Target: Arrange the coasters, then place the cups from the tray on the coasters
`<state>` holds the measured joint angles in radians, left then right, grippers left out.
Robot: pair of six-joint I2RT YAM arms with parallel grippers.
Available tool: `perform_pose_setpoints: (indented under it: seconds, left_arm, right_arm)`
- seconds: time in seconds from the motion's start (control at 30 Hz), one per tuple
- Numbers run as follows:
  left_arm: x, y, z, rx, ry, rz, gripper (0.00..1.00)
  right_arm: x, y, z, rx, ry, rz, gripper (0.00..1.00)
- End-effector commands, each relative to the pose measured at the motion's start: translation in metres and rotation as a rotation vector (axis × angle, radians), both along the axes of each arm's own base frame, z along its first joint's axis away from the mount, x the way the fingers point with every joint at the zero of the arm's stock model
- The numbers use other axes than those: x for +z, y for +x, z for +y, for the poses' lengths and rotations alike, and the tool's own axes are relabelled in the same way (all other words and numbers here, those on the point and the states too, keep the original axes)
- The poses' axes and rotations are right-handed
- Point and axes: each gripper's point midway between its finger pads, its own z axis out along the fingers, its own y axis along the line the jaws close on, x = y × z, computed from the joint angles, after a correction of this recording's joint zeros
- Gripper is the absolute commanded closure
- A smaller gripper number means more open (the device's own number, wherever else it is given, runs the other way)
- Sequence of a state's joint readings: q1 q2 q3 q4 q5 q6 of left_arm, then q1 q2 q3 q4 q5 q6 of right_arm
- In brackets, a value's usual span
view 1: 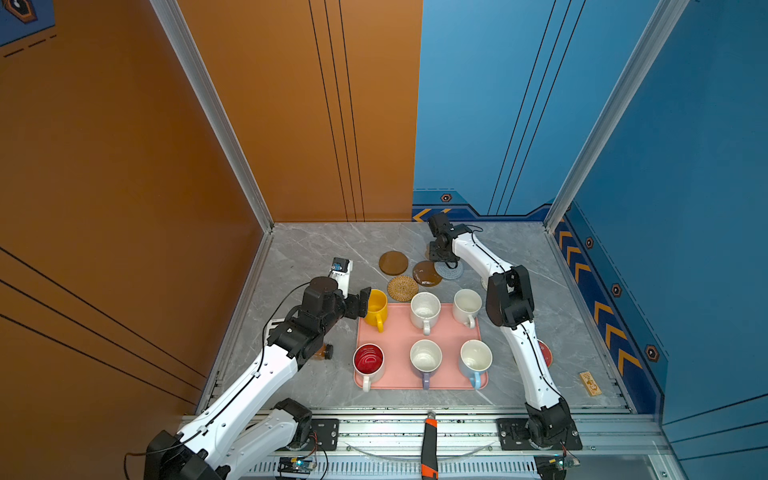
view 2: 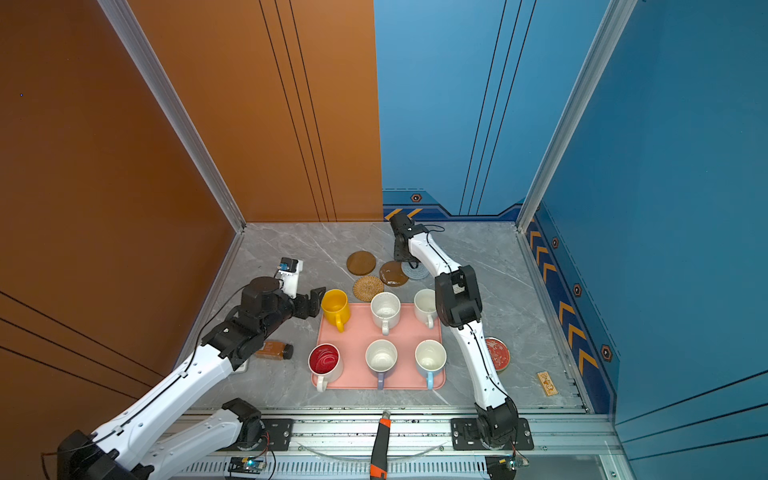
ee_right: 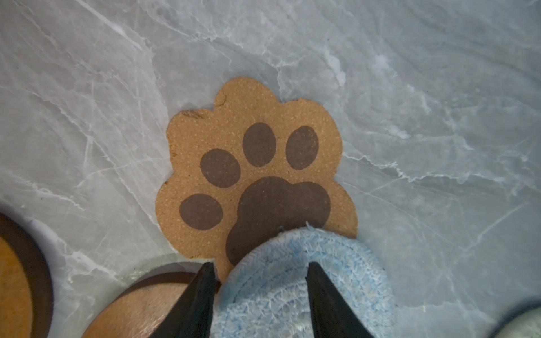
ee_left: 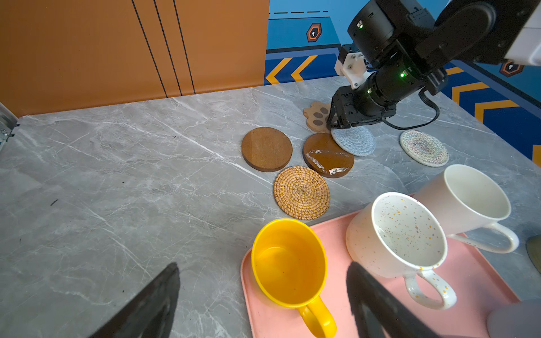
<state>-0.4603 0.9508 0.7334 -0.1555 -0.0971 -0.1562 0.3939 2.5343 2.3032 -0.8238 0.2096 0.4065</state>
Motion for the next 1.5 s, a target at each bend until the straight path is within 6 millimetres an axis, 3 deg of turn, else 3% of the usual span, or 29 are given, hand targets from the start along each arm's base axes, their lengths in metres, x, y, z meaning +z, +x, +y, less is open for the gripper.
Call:
perform_pose_setpoints:
  seconds: [0.0,0.83,1.47]
  left_arm:
    - [-0.004,-0.005,0.001,-0.004,0.026,0.004,0.11]
    - [-0.005,-0.005,-0.005,-0.023,0.033,0.007,0.11]
    - [-0.006,-0.007,-0.011,-0.036,0.037,0.008,0.11]
  right_arm:
    - [-0.003,-0.006,-0.007,0.008,-0.071,0.027,0.50]
    - [-0.003,-0.037,-0.044,-0.013,-0.102,0.110,0.50]
    - [0.002,-0.067,-0.062,-0.060,0.034,0.124,0.67]
